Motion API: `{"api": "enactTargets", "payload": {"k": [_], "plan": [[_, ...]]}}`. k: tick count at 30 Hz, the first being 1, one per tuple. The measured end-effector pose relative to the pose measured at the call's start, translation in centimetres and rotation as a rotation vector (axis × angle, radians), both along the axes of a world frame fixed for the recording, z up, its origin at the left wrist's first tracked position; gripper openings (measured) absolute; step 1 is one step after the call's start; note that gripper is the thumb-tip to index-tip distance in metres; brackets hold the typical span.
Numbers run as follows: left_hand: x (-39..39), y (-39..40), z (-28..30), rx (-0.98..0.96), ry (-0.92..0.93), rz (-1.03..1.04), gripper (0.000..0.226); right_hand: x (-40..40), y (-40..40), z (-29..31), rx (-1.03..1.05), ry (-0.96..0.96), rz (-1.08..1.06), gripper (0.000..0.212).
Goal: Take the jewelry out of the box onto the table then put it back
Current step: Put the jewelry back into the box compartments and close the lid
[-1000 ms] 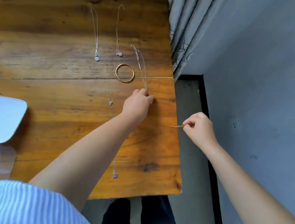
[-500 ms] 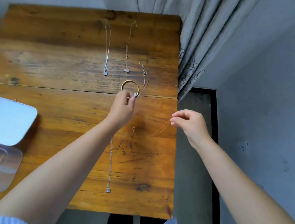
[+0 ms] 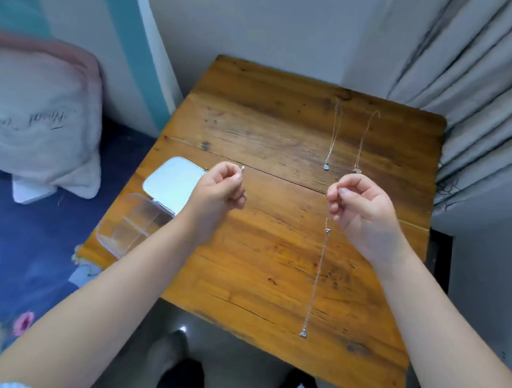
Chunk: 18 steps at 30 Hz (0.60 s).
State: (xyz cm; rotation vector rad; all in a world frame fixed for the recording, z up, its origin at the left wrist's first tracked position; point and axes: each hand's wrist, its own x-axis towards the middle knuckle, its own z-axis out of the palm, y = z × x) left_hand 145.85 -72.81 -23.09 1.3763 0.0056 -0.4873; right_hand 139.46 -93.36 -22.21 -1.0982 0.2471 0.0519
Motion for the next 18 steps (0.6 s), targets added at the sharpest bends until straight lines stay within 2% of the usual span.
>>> {"api": "enactTargets", "payload": {"k": [3,7,13,18], "plan": [[0.6,6.7,0.3,-0.011,0.08,-0.043,0.032,-0.2,5.6,0.6,0.054,0.007,0.001,0.05],[2.2,13.7,0.5,-0.03,0.155,-0.118,0.036,0.2,12.6,0.3,0.085,0.056,-0.107,0.038],[4.3,19.5,0.4,-0.046,0.135,-0.216,0.034,1.7,21.2,-0.3,0.119,0.086,-0.113,0.037],[5.5,22.6,-0.8,-0.101,0.198,-0.267,0.037,2.8,24.9,-1.0,0.186,0.067,-0.026,0.05]]}}
